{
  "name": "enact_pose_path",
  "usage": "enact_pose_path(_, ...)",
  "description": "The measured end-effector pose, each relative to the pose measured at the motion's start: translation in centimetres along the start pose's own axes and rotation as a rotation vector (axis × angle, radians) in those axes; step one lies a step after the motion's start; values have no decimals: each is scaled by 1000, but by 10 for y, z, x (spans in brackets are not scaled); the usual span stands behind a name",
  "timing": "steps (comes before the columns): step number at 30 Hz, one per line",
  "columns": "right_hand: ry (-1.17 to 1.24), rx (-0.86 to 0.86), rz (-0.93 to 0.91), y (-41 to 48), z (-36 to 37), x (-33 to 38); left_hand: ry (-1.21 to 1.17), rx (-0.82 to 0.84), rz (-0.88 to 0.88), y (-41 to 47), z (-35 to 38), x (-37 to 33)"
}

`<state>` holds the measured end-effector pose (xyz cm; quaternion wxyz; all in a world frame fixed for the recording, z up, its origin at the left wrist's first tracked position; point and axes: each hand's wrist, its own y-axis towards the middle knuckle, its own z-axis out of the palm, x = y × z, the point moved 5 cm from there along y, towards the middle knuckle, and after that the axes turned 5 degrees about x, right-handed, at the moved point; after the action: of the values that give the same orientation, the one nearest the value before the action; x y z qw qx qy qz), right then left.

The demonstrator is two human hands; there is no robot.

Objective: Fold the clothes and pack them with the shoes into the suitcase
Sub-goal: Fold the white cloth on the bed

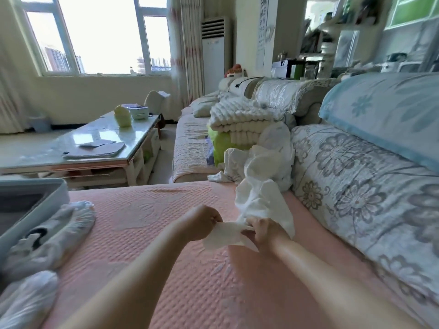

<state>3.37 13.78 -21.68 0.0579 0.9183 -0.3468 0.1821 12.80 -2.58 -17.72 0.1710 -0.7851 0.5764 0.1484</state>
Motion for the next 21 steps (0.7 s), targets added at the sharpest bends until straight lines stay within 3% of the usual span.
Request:
enact_pose_path(4, 128, 42, 14, -60, 24, 46, 14, 11, -59, -66, 1, 15)
enact_pose_path(7, 173, 67, 8, -98, 39, 82, -20, -49, -106, -110, 2, 28)
enact_pose_path(10, 367, 124, -29, -128, 57, 110, -12, -124, -157, -146, 7, 41)
enact_pose_path(13, 511, 242, -87, -148, 73, 123, 16, -173, -190, -176, 21, 57)
enact_pose_path(16, 684, 190, -52, -163, 64, 115, 158, -154, -283, -201, 39, 73)
enact_pose_path(17, 658, 154, -26, -165, 60, 106, 206, -144, -273, -205, 42, 72)
enact_pose_path(19, 389, 49, 86, -162, 51, 79, 189, -120, -147, -207, 46, 59)
enact_pose_path(21, 196, 26, 263, -156, 52, 50, 8, -21, 39, -207, 55, 34)
